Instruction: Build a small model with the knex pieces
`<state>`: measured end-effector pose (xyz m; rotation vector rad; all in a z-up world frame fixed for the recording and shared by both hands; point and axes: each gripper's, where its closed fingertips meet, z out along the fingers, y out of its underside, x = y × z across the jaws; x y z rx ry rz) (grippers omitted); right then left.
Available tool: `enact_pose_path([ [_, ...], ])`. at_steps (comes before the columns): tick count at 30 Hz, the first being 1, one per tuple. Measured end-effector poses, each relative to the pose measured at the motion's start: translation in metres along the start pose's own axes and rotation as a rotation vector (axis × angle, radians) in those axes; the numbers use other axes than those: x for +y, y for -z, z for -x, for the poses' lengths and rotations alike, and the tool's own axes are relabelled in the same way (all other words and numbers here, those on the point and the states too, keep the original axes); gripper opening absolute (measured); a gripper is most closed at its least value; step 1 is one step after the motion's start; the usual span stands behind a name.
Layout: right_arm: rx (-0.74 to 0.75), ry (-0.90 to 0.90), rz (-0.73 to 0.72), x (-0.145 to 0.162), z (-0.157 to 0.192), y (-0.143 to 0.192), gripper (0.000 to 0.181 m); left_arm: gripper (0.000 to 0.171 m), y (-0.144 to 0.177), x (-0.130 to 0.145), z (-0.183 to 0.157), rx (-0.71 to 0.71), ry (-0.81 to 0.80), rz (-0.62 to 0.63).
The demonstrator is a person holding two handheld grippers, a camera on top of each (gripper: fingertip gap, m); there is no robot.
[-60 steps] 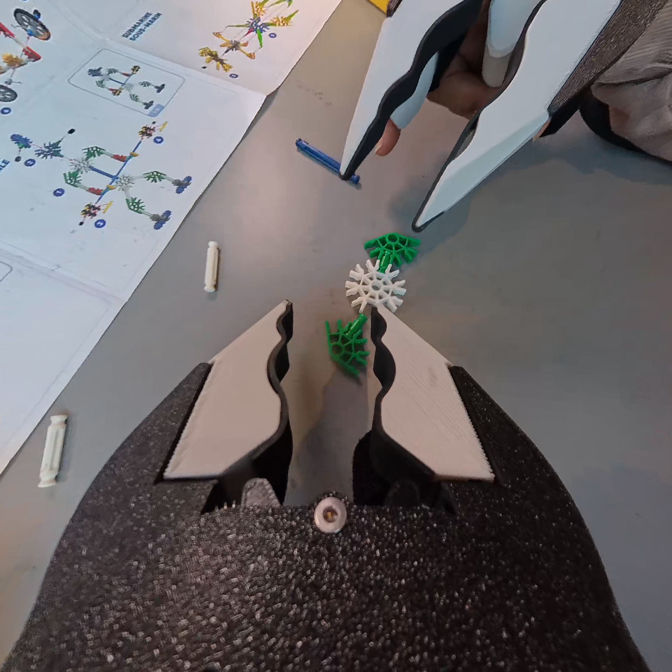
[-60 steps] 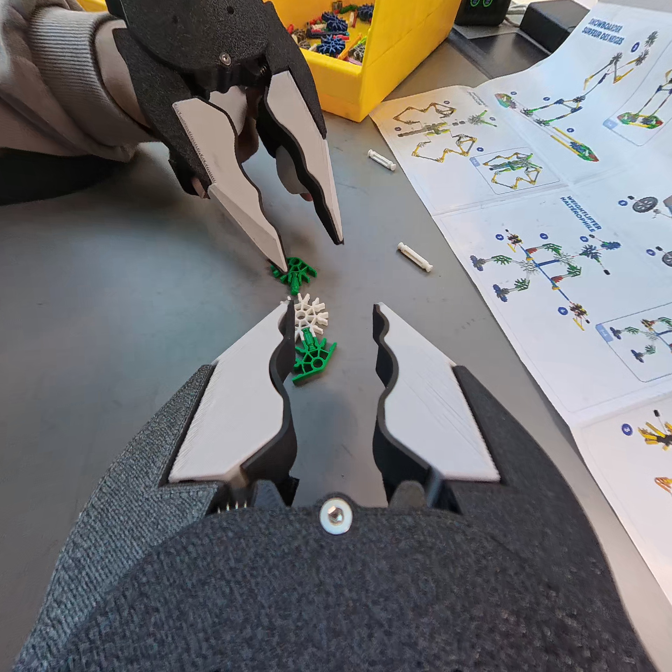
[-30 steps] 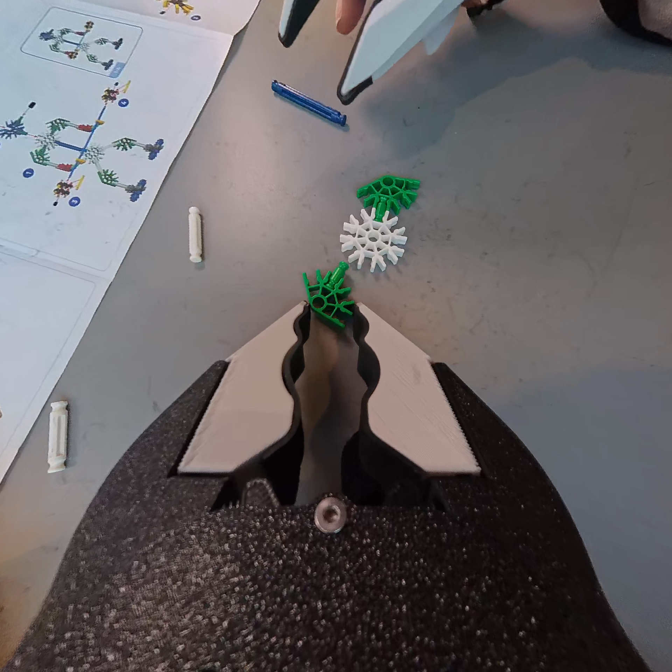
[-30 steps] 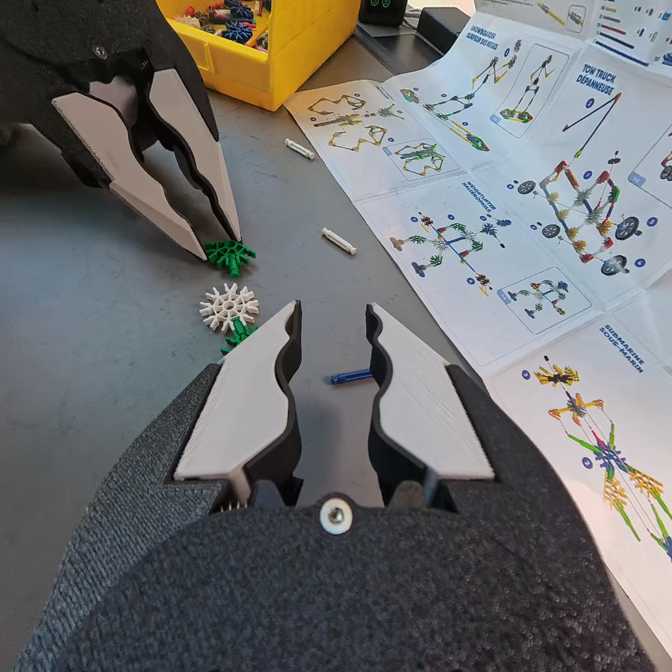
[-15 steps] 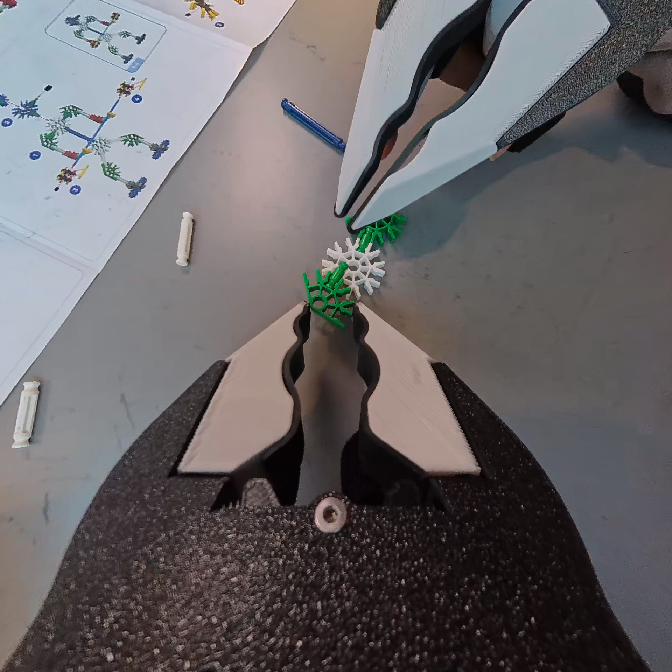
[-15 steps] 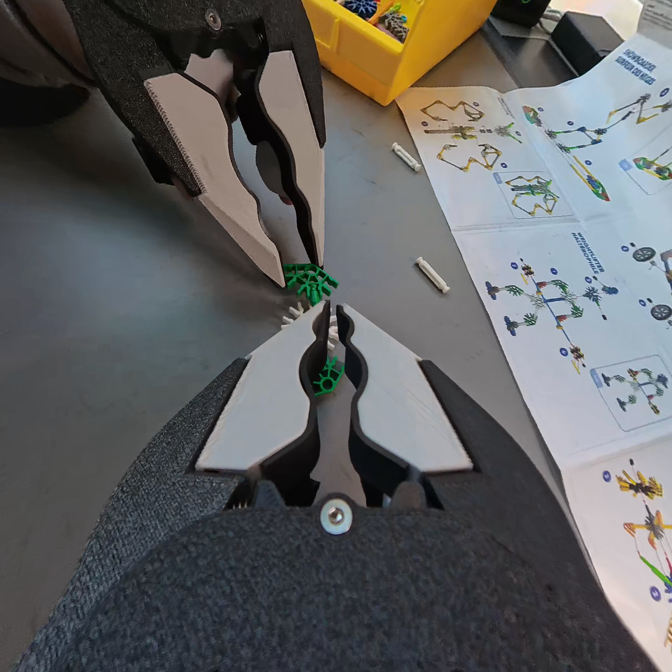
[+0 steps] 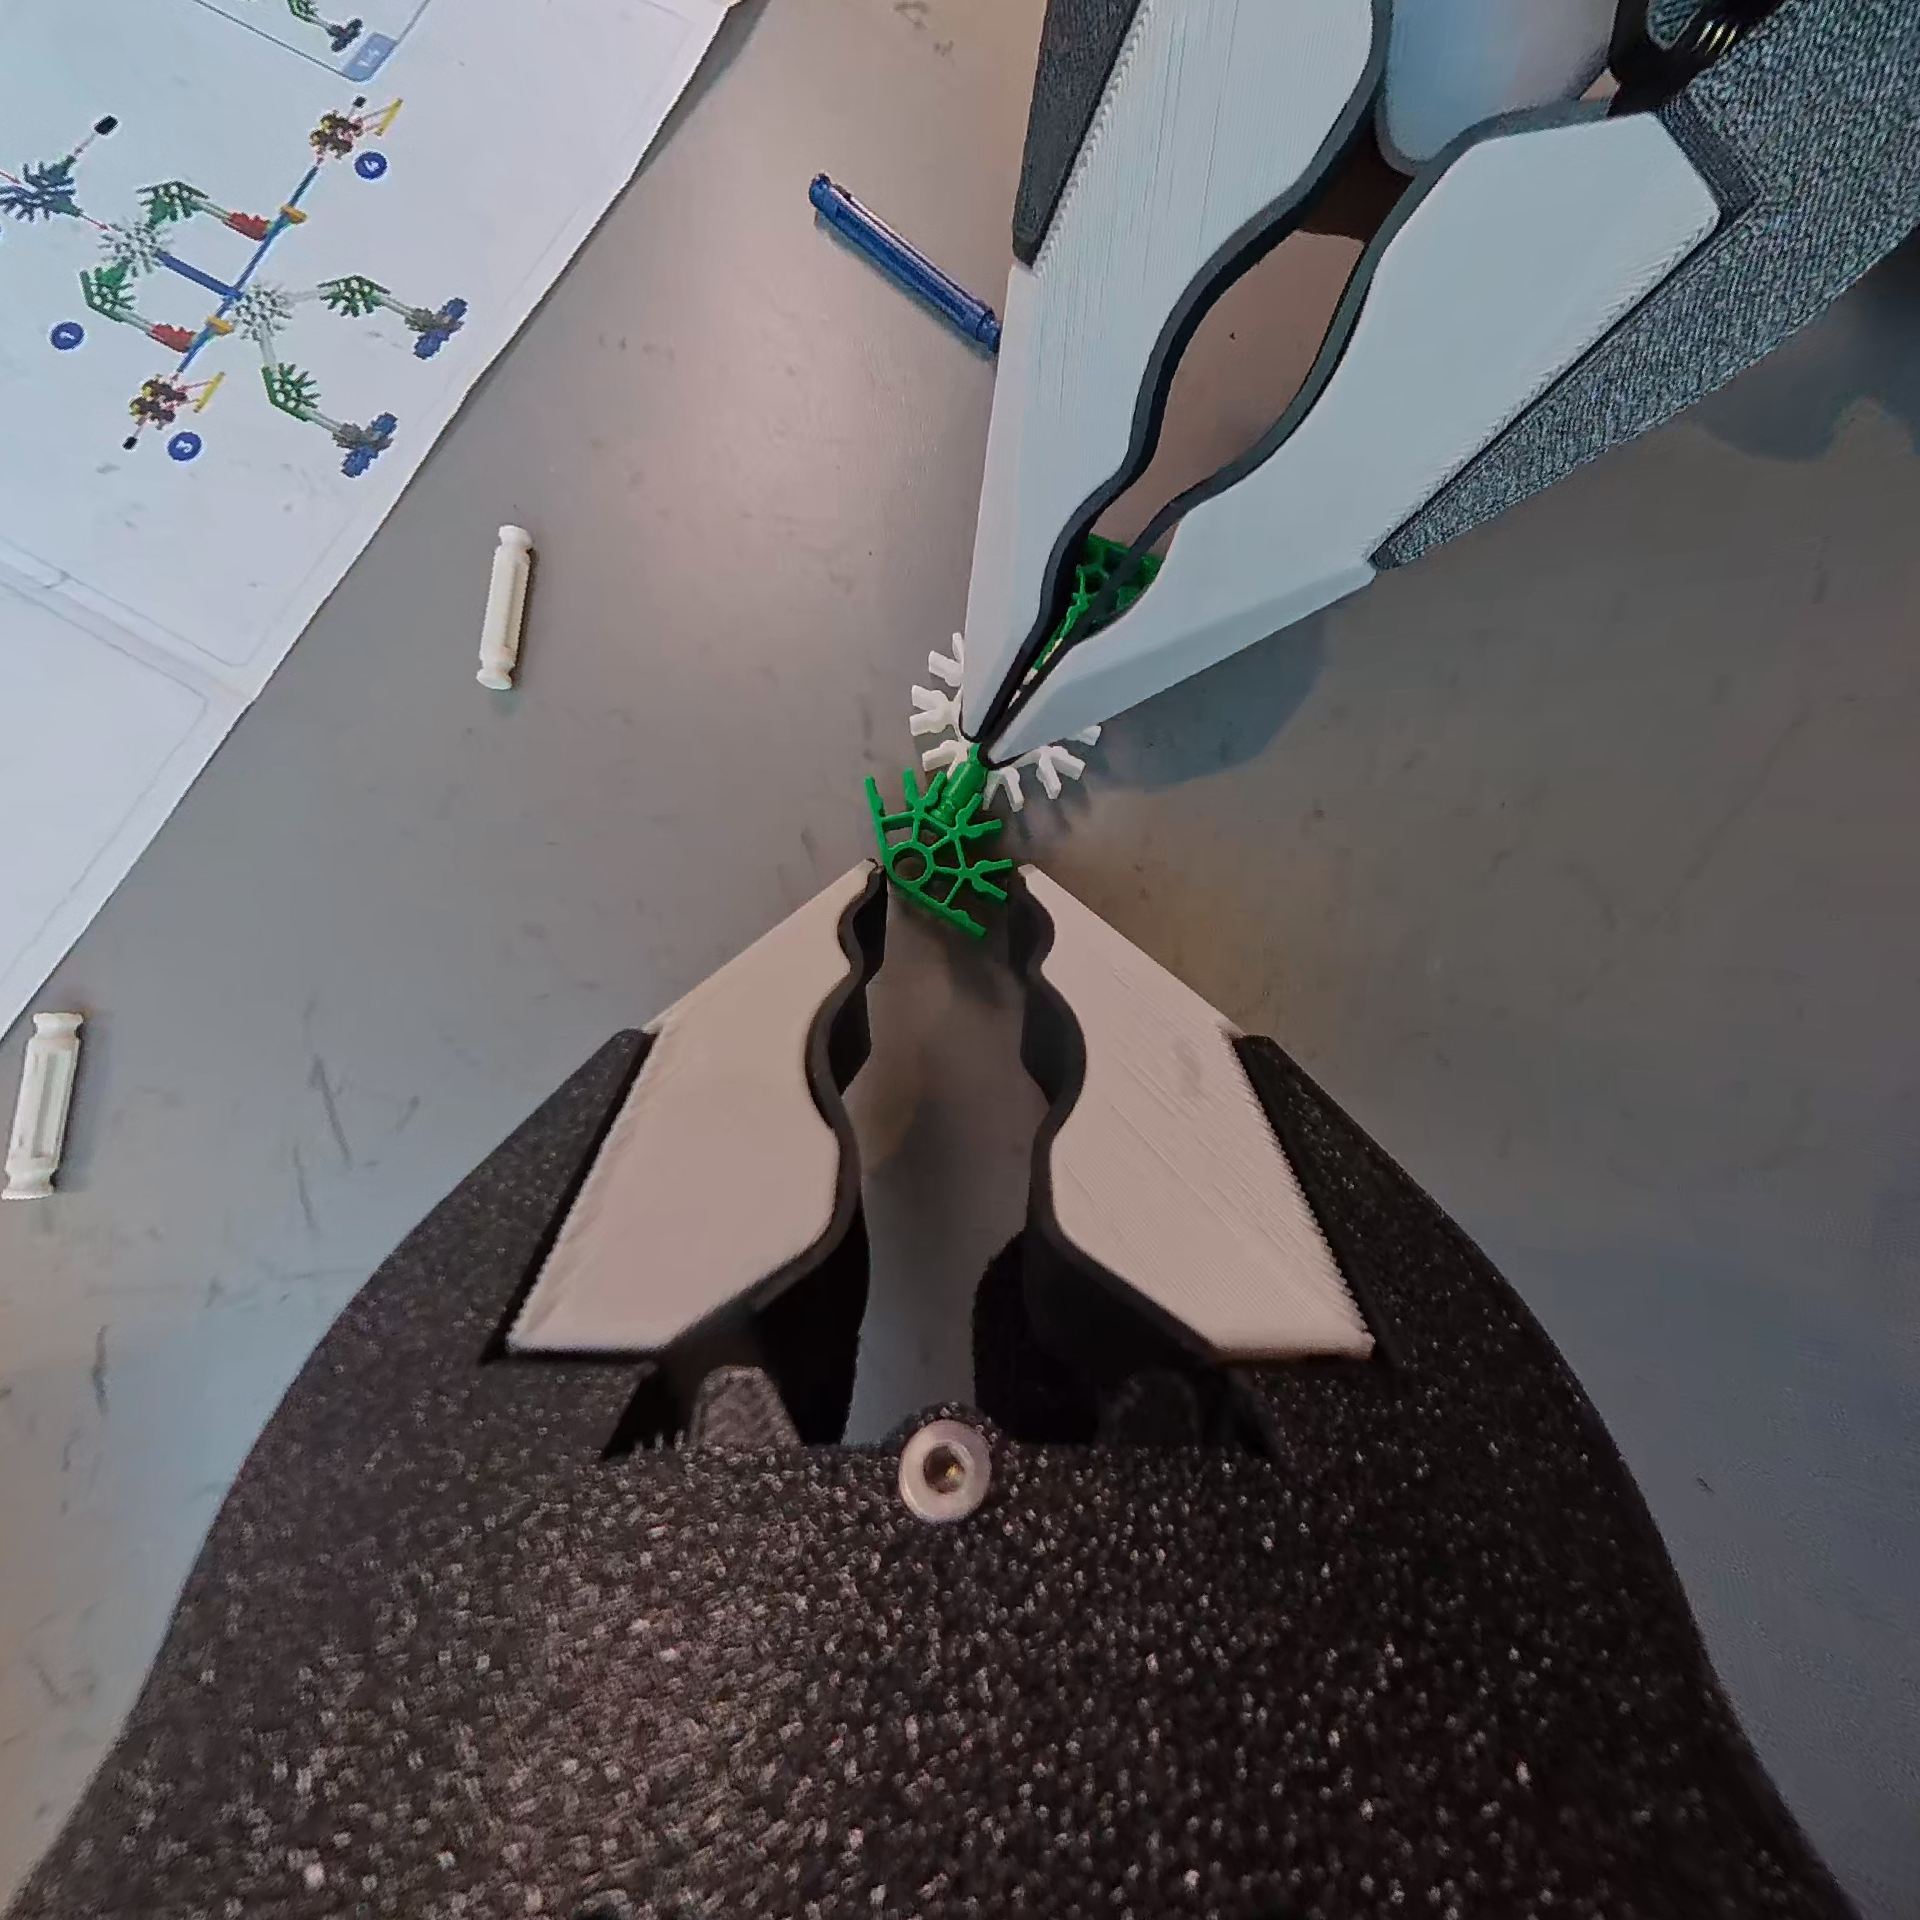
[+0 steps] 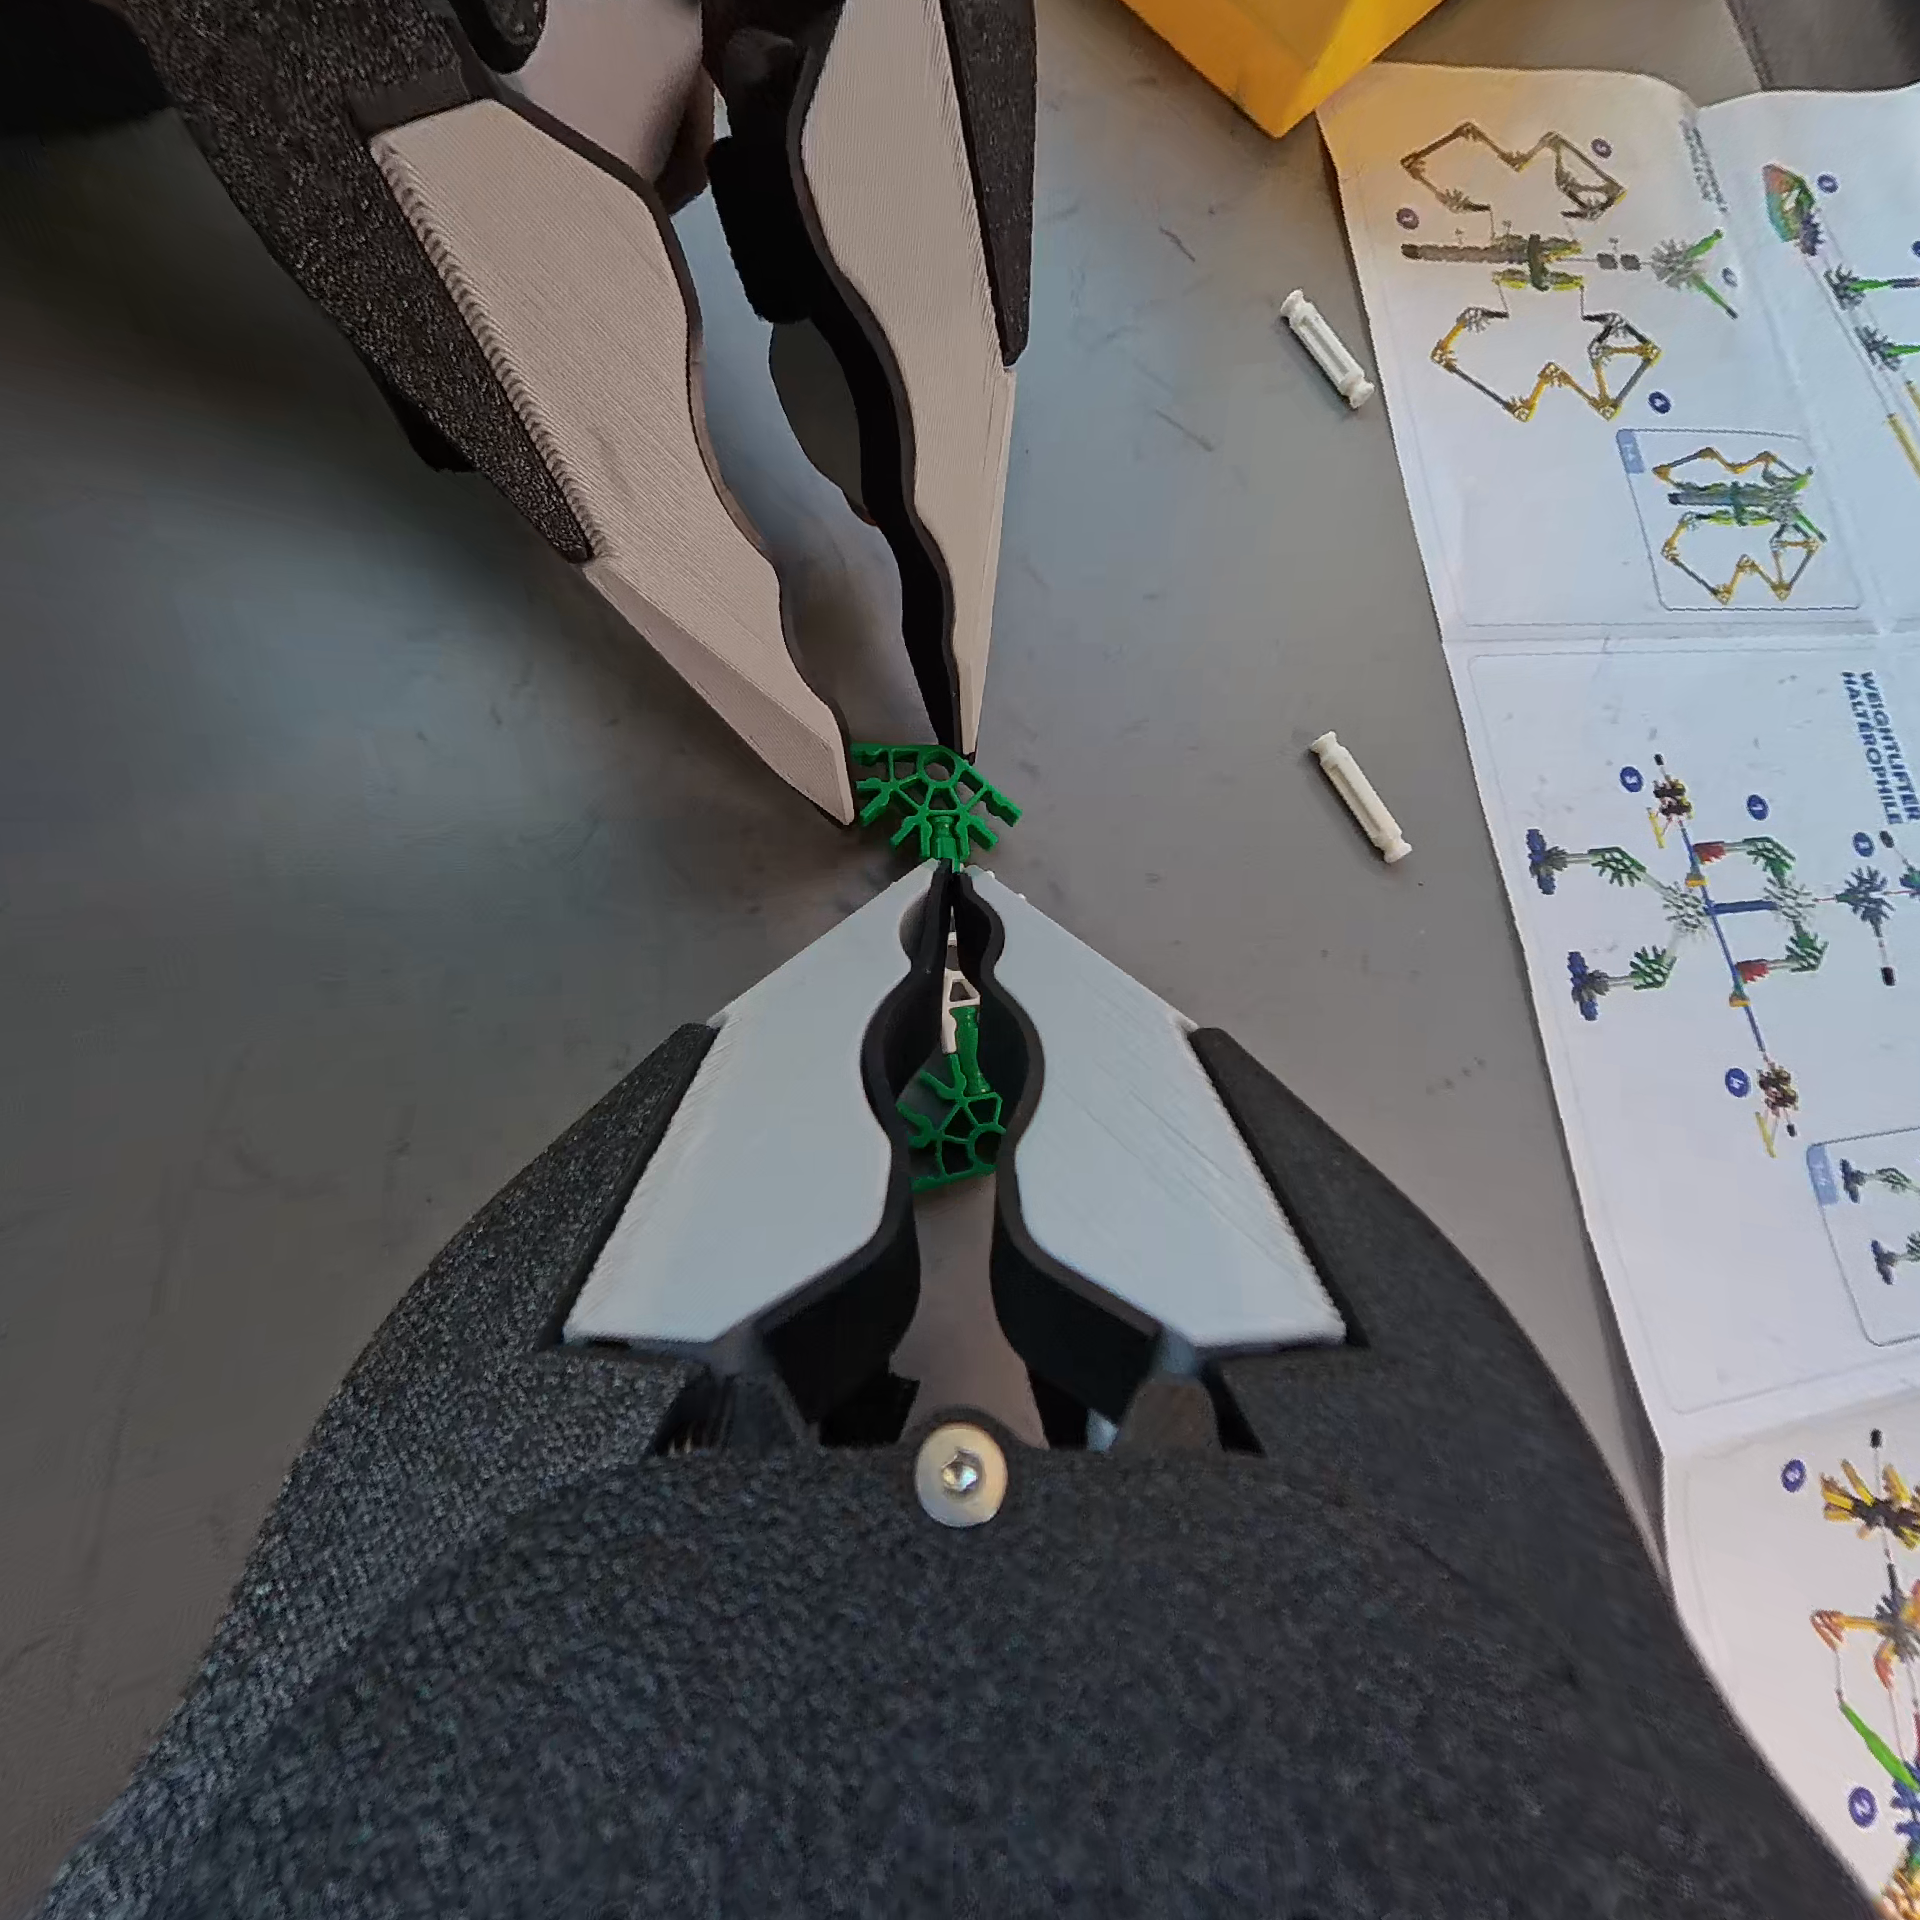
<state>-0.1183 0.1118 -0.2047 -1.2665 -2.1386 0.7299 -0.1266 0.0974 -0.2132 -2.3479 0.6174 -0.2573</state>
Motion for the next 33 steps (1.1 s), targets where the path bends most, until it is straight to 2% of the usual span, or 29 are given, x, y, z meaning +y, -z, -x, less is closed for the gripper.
enact_pose_path([
  [5, -0.002, 0.012, 0.047, 0.003, 0.001, -0.004, 0.000, 0.021, -0.002, 0.001, 0.000, -0.010, -0.008, 0.009],
  [12, -0.095, -0.049, 0.123, 0.004, 0.002, -0.005, 0.000, 0.022, -0.003, 0.003, 0.000, -0.001, 0.002, 0.012],
  [20, -0.155, 0.001, 0.254, 0.004, 0.004, -0.006, 0.000, 0.027, 0.009, 0.003, -0.002, 0.142, 0.042, -0.029],
  [25, -0.182, 0.033, 0.300, 0.004, 0.004, -0.006, 0.000, 0.021, 0.006, -0.005, 0.007, 0.156, 0.129, -0.105],
  [29, -0.204, 0.051, 0.323, 0.004, 0.005, -0.007, 0.000, 0.013, -0.002, -0.003, 0.004, 0.159, 0.155, -0.091],
  [33, -0.220, 0.050, 0.330, 0.004, 0.005, -0.007, 0.000, 0.014, -0.003, -0.002, 0.004, 0.126, 0.150, -0.076],
])
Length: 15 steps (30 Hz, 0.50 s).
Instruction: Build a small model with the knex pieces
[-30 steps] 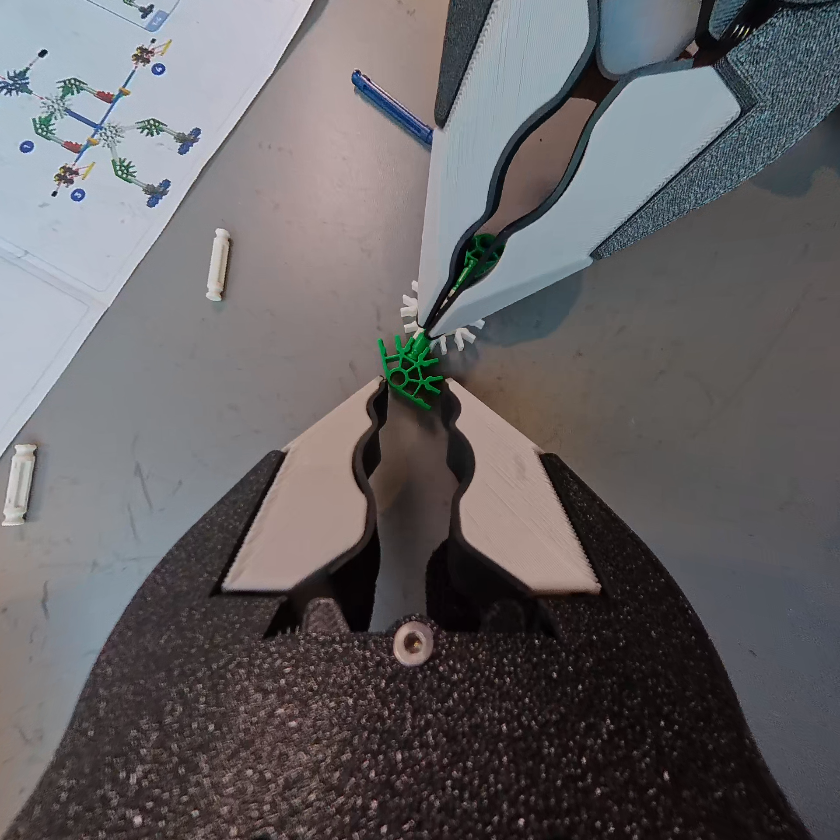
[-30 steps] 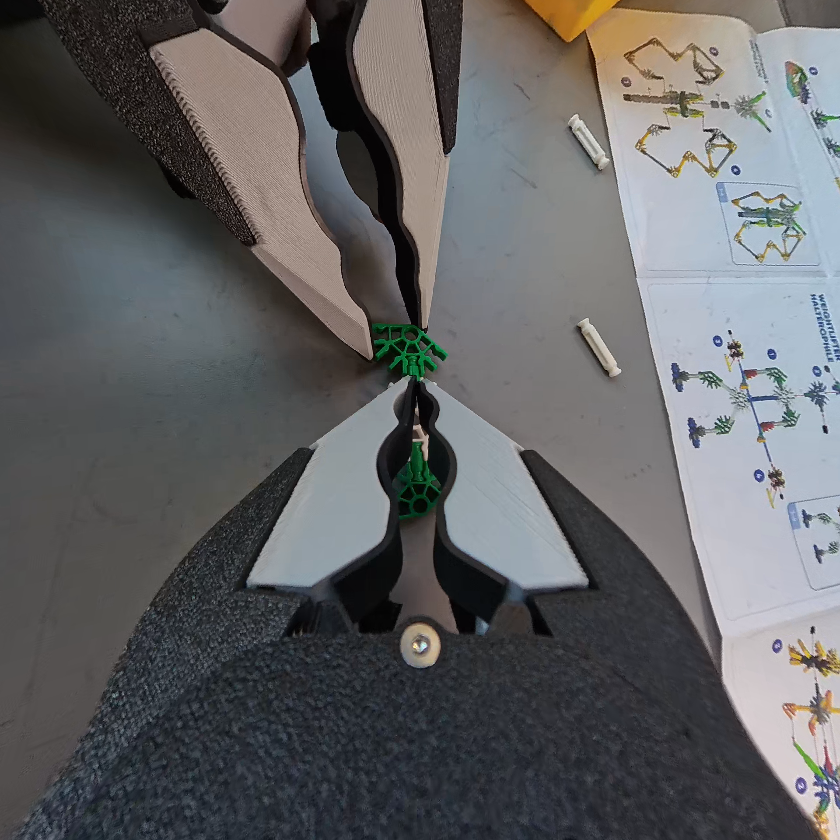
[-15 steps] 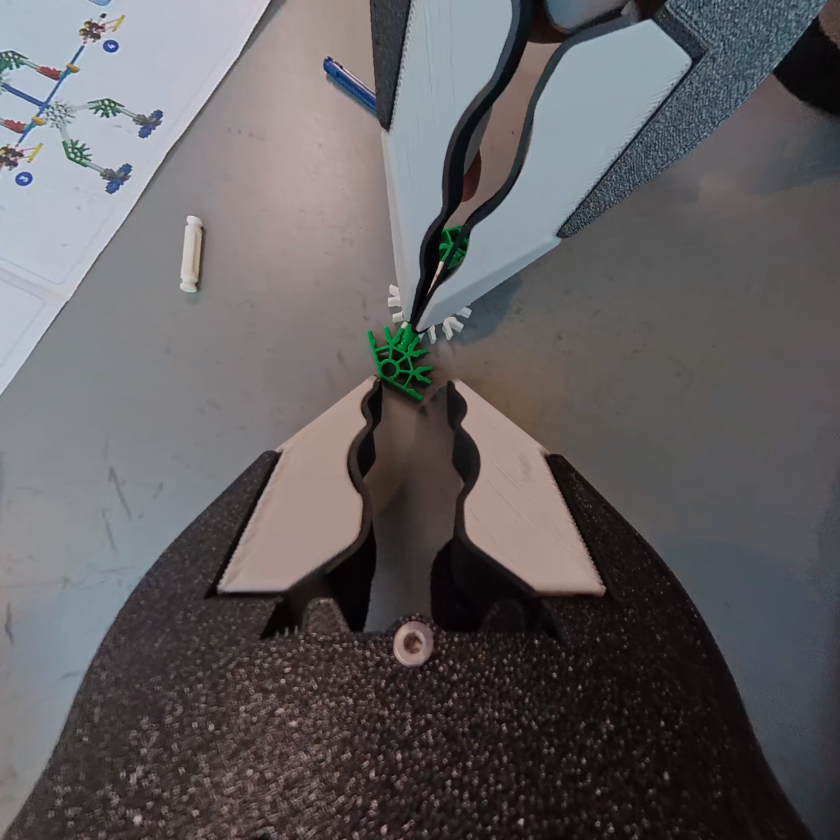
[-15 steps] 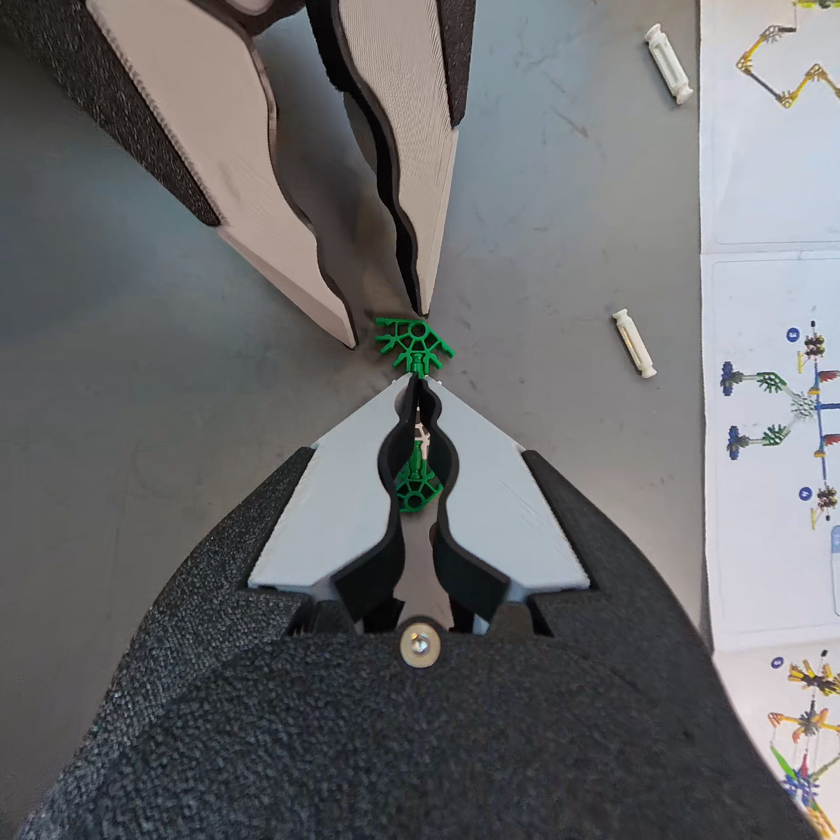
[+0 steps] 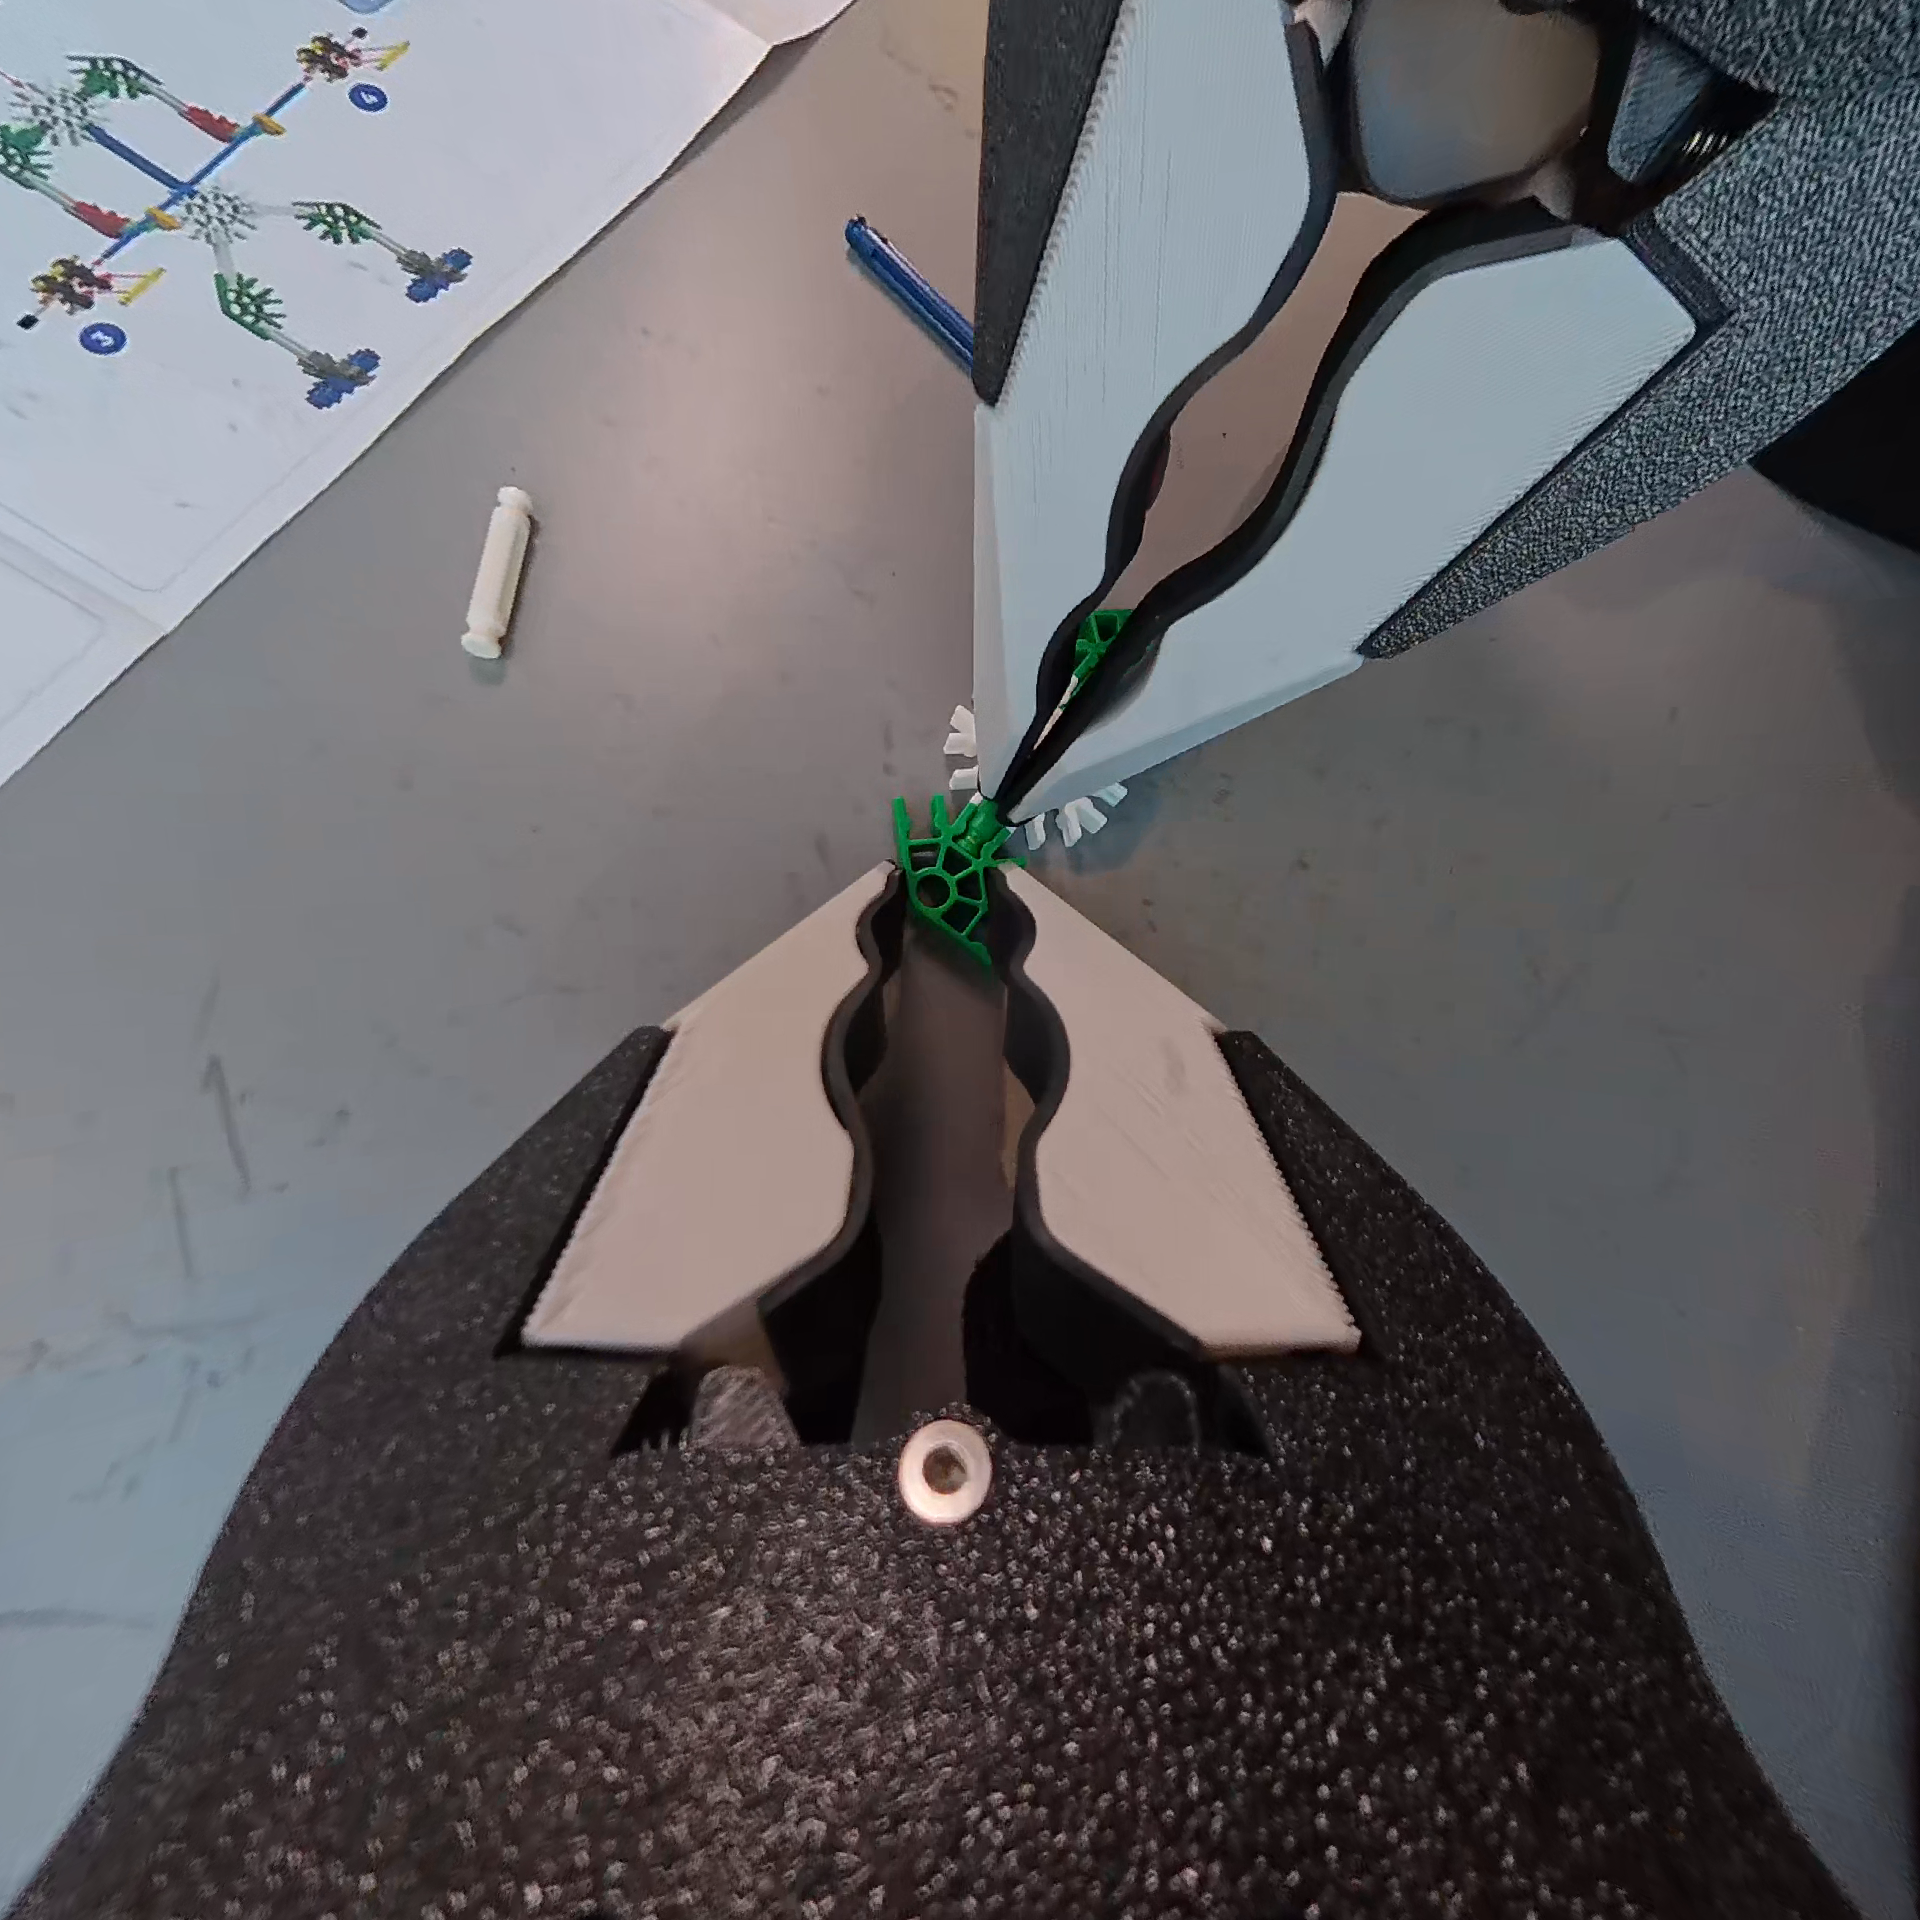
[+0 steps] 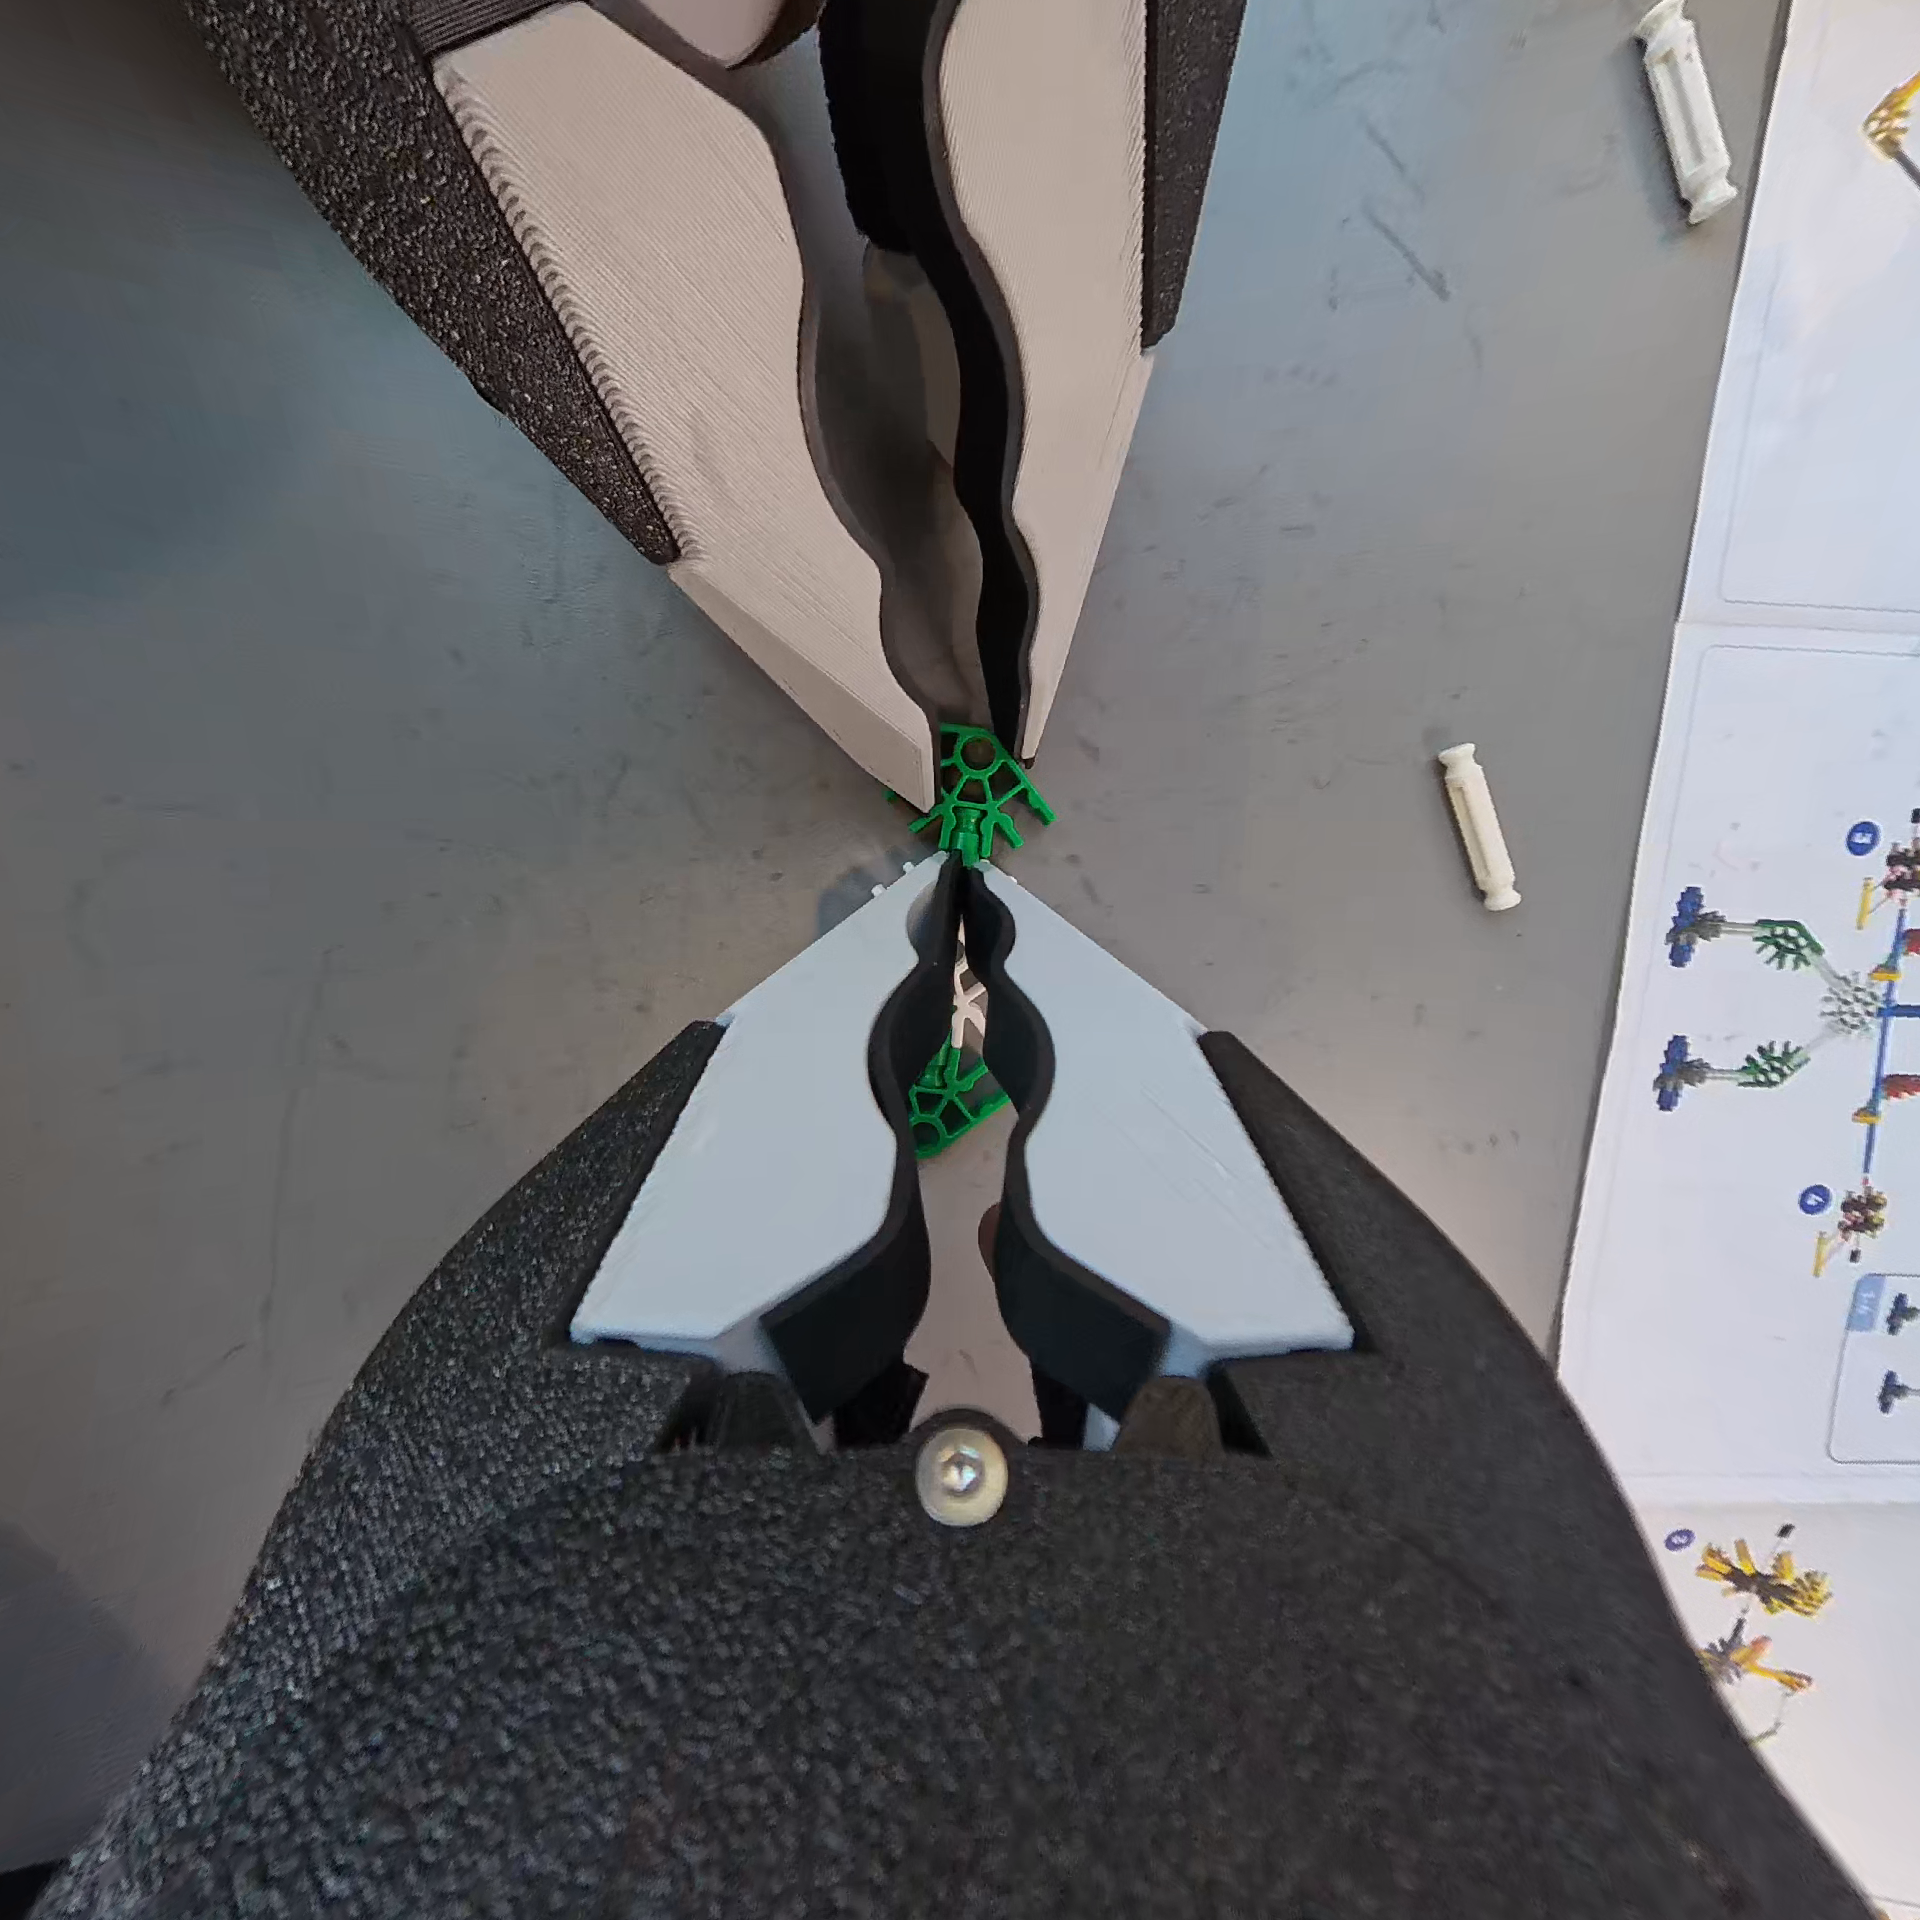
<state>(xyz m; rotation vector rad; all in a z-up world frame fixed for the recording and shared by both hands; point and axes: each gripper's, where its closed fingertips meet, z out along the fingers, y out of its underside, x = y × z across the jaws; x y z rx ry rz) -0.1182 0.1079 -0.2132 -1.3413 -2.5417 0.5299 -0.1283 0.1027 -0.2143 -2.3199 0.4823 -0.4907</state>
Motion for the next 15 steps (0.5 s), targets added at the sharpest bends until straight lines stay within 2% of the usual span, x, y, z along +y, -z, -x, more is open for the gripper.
enact_pose_path([
  [5, -0.008, 0.006, -0.015, -0.001, 0.000, 0.000, 0.000, 0.014, 0.000, 0.001, 0.000, -0.025, -0.002, 0.015],
  [10, -0.042, -0.091, -0.114, -0.002, -0.002, 0.003, 0.000, 0.014, 0.001, 0.001, 0.000, -0.052, 0.002, 0.023],
  [15, -0.009, -0.102, -0.165, -0.005, -0.008, 0.013, 0.000, 0.014, 0.001, 0.001, 0.000, -0.048, 0.010, 0.024],
])
